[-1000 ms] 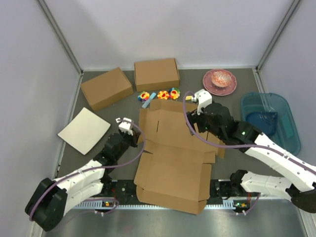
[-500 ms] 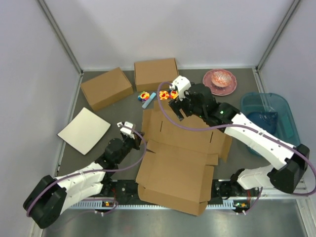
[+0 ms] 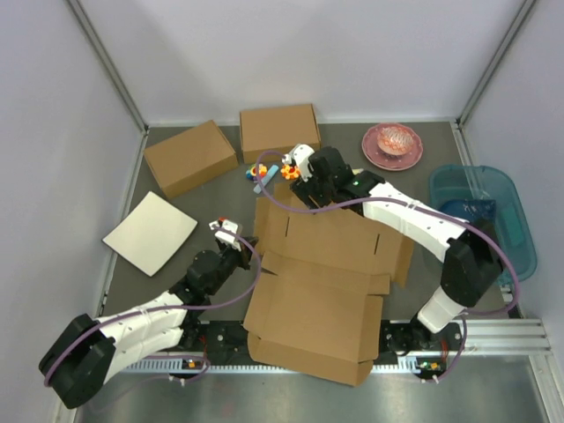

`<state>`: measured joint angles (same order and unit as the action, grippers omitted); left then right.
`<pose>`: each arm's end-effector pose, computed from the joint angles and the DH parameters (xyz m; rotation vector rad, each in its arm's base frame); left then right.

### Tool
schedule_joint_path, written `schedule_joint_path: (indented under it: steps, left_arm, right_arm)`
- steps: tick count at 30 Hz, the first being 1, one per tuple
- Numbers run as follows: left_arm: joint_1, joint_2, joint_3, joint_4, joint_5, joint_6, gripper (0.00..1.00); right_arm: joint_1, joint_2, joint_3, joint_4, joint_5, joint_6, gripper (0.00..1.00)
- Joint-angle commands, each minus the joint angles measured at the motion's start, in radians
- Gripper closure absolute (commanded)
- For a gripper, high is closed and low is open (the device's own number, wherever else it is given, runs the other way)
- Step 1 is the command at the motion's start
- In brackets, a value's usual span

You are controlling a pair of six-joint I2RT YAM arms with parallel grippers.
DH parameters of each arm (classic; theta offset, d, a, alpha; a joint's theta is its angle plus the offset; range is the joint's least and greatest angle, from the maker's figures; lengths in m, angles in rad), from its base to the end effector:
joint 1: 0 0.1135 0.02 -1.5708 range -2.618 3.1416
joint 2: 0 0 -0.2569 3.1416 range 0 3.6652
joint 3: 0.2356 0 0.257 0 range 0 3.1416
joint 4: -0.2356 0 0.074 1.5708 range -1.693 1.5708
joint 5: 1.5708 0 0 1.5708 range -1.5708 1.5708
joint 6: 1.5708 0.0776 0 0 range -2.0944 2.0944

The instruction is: Fold the paper box

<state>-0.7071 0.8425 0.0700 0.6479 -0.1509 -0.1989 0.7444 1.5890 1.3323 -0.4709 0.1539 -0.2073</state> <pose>0.1744 -0.1337 0.1550 0.3214 1.6941 -0.5476 0.2980 0.2583 0.2647 -0.9781 2.0707 0.1022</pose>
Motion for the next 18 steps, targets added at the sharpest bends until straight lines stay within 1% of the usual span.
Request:
schedule_joint_path:
  steps: [1, 2, 3, 5, 6, 8, 9, 11, 14, 16, 18]
  left_arm:
    - [-0.006, -0.005, -0.004, 0.061, -0.012, 0.01, 1.0]
    - [-0.008, -0.008, -0.004, 0.058, -0.013, 0.007, 1.0]
    - [-0.008, -0.008, -0.004, 0.053, -0.015, 0.006, 1.0]
    - [-0.008, -0.016, -0.001, 0.044, -0.022, 0.0, 1.0]
    - [-0.009, -0.02, 0.001, 0.03, -0.029, -0.005, 1.0]
    - [-0.008, -0.033, -0.001, 0.024, -0.042, -0.014, 1.0]
    - [-0.009, -0.037, -0.001, 0.019, -0.05, -0.019, 1.0]
    - [-0.009, -0.046, 0.004, 0.001, -0.062, -0.031, 1.0]
    - [-0.008, -0.056, 0.022, -0.048, -0.09, -0.051, 1.0]
    - [-0.008, -0.066, 0.04, -0.089, -0.118, -0.063, 0.99]
    - [-0.009, -0.071, 0.051, -0.108, -0.127, -0.074, 0.96]
  right_arm:
    - [-0.017, 0.031, 0.076, 0.038, -0.02, -0.007, 0.34]
    - [-0.016, 0.035, 0.076, 0.04, -0.024, -0.006, 0.38]
    - [-0.016, 0.038, 0.07, 0.044, -0.025, -0.004, 0.45]
    - [-0.017, 0.034, 0.059, 0.063, -0.016, 0.006, 0.53]
    - [-0.016, 0.026, 0.05, 0.069, -0.019, 0.008, 0.59]
    - [-0.016, 0.023, 0.028, 0.081, -0.027, 0.013, 0.64]
    - [-0.017, 0.023, 0.016, 0.081, -0.028, 0.014, 0.69]
    - [-0.017, 0.019, 0.001, 0.083, -0.033, 0.02, 0.74]
    - [-0.016, -0.007, -0.034, 0.09, -0.05, 0.04, 0.88]
    - [-0.016, -0.03, -0.064, 0.097, -0.05, 0.06, 0.92]
    - [-0.005, -0.064, -0.094, 0.097, -0.039, 0.074, 0.96]
